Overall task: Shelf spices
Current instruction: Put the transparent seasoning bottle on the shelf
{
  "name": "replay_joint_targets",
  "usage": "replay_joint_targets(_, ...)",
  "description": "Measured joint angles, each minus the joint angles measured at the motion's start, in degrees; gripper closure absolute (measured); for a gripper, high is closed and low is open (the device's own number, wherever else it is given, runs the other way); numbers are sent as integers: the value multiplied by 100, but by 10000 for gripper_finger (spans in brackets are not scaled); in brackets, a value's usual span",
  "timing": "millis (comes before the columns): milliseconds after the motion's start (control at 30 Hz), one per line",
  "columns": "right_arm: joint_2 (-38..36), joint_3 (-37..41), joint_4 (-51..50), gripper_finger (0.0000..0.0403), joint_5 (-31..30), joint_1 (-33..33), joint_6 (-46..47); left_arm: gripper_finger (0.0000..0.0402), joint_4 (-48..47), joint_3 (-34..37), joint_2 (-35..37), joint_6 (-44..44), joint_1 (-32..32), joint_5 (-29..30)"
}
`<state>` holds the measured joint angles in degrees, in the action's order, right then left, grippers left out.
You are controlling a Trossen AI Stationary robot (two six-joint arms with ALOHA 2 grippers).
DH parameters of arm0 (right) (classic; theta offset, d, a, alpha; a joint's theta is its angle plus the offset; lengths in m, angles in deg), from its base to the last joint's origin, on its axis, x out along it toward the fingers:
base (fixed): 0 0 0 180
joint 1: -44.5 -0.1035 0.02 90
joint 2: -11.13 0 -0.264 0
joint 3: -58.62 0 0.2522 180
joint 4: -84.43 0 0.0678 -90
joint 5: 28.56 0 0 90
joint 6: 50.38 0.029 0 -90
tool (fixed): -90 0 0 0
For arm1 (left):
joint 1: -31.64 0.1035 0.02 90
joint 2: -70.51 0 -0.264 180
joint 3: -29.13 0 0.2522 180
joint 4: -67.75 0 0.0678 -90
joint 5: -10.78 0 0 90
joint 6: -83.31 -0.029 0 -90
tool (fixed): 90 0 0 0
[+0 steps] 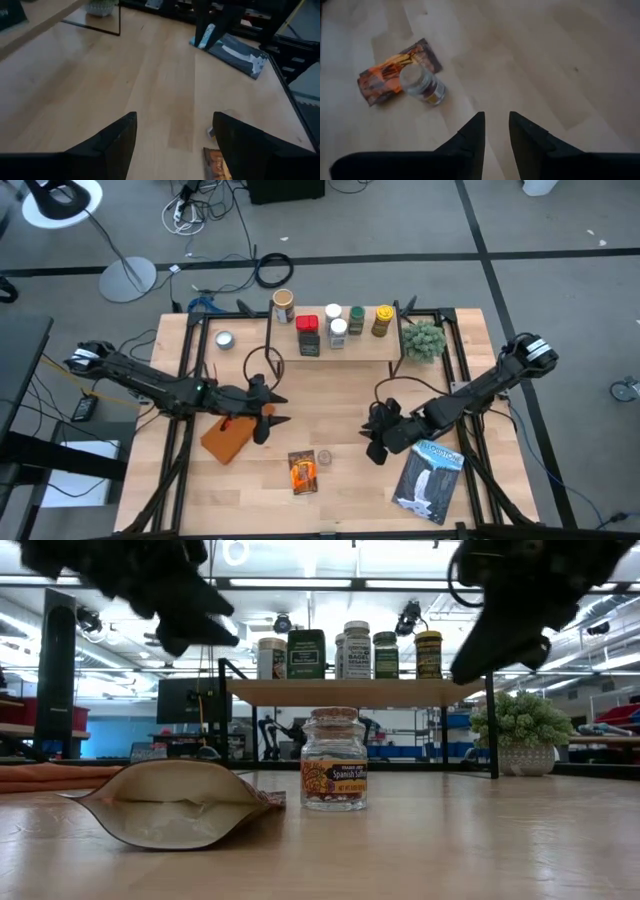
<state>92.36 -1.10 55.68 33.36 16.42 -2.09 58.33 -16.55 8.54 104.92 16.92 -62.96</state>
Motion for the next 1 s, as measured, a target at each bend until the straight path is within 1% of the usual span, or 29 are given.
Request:
replay_joint_targets(100,-33,163,78,317,8,-52,6,136,-763,-577,-207,11,-2,38)
replay_joint_targets(200,-24,236,184,319,0,-46,4,136,-1308,-1182,-614,18,-10,41)
replay_joint_targets(400,-17,303,169,319,-87,-48,5,136,-2477,-2390,-1660,253,-68,47)
replay_joint_targets(500,-15,303,165,319,-85,-48,7,136,-2943,-2913,-2213,460,-123,-56)
replay_joint_targets(600,-15,303,139,319,-83,-48,-19,136,-3134,-3285,-2749,691,-181,-195)
replay_joint_targets(800,-13,303,-5,319,-81,-48,-37,136,-3115,-3871,-3682,1119,-233,-544)
replay_joint_targets(1000,-9,303,-25,319,-44,-48,-92,136,-3275,-4336,-4312,1322,-229,-803)
